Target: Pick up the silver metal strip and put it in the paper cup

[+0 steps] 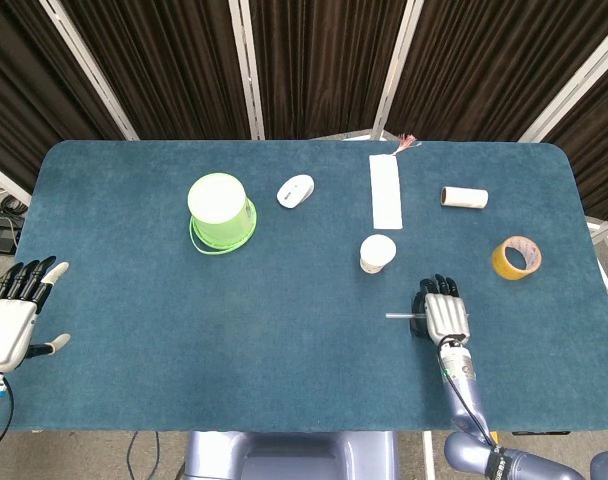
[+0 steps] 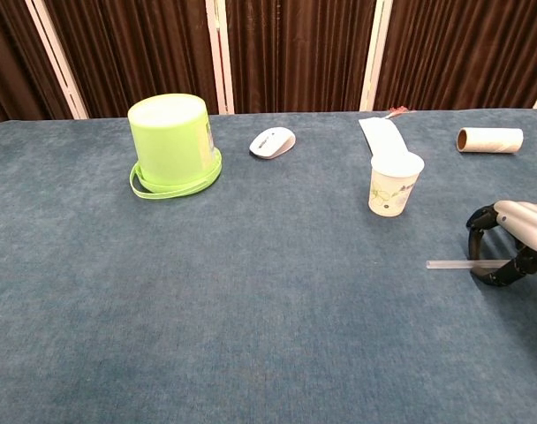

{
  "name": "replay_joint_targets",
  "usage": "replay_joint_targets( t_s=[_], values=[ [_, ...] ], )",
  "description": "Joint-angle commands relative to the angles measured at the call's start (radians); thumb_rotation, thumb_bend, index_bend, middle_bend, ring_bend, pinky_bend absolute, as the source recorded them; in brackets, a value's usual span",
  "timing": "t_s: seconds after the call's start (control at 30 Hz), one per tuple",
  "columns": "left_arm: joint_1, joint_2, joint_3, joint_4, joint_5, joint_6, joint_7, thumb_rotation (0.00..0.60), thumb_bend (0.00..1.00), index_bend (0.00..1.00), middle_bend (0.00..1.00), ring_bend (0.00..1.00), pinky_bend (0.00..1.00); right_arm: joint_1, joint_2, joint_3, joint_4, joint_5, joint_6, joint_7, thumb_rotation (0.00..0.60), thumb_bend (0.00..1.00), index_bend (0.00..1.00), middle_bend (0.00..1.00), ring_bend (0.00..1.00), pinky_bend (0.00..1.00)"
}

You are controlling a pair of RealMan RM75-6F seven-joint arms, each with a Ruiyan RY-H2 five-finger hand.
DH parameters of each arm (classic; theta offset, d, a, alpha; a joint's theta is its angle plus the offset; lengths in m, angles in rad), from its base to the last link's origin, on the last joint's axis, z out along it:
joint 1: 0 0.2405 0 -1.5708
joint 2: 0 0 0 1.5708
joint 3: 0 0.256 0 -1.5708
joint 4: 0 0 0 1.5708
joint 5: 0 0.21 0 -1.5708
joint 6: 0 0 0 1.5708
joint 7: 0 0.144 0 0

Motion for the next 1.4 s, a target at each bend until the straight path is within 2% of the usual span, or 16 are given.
replay_joint_targets(
  t_s=[0.03,0.4,0.63,0.77,0.83,0.9,0.93,1.03,1.17,1.4],
  values=[
    [0.000,0.000,0.000,0.000,0.000,0.000,0.001,0.600,0.05,0.00,0.00,0.00,0.00,0.000,-0.001,-0.001,-0.002,0.001,0.000,0.002,0.600,0.38,0.57,0.19,0.00,0.00],
    [0.000,0.000,0.000,0.000,-0.001,0.000,0.000,0.600,0.05,0.00,0.00,0.00,0.00,-0.002,0.020,0.018,-0.073,-0.016,0.011,0.058,0.600,0.38,0.58,0.20,0.00,0.00],
    [0.000,0.000,0.000,-0.001,-0.001,0.000,0.001,0.600,0.05,0.00,0.00,0.00,0.00,-0.009,0.099,0.073,-0.253,-0.058,0.062,0.129,0.600,0.38,0.58,0.20,0.00,0.00],
    [0.000,-0.001,0.000,-0.001,-0.001,0.001,0.002,0.600,0.05,0.00,0.00,0.00,0.00,-0.019,0.147,0.156,-0.393,-0.024,0.084,0.222,0.600,0.38,0.58,0.20,0.00,0.00],
    [0.001,-0.001,0.000,0.000,0.000,0.002,0.003,0.600,0.05,0.00,0.00,0.00,0.00,-0.023,0.161,0.215,-0.455,0.003,0.094,0.293,0.600,0.38,0.58,0.20,0.00,0.00],
    [0.001,-0.002,0.000,-0.001,0.000,0.003,0.004,0.600,0.05,0.00,0.00,0.00,0.00,-0.024,0.169,0.269,-0.497,0.030,0.102,0.358,0.600,0.38,0.58,0.21,0.00,0.00],
    [0.001,-0.002,0.000,0.000,0.000,0.003,0.004,0.600,0.05,0.00,0.00,0.00,0.00,-0.023,0.168,0.314,-0.524,0.055,0.108,0.410,0.600,0.38,0.58,0.21,0.00,0.00],
    [0.000,-0.002,0.000,0.000,0.000,0.003,0.006,0.600,0.05,0.00,0.00,0.00,0.00,-0.016,0.162,0.389,-0.558,0.115,0.110,0.499,0.600,0.38,0.58,0.21,0.00,0.00],
    [0.001,-0.003,0.000,0.000,-0.001,0.003,0.007,0.600,0.05,0.00,0.00,0.00,0.00,0.015,0.145,0.460,-0.545,0.203,0.089,0.570,0.600,0.38,0.58,0.22,0.00,0.00],
    [-0.001,-0.002,-0.001,0.000,-0.002,0.001,0.004,0.600,0.05,0.00,0.00,0.00,0.00,0.069,0.076,0.521,-0.446,0.277,0.055,0.693,0.600,0.38,0.59,0.23,0.00,0.00]
  ],
)
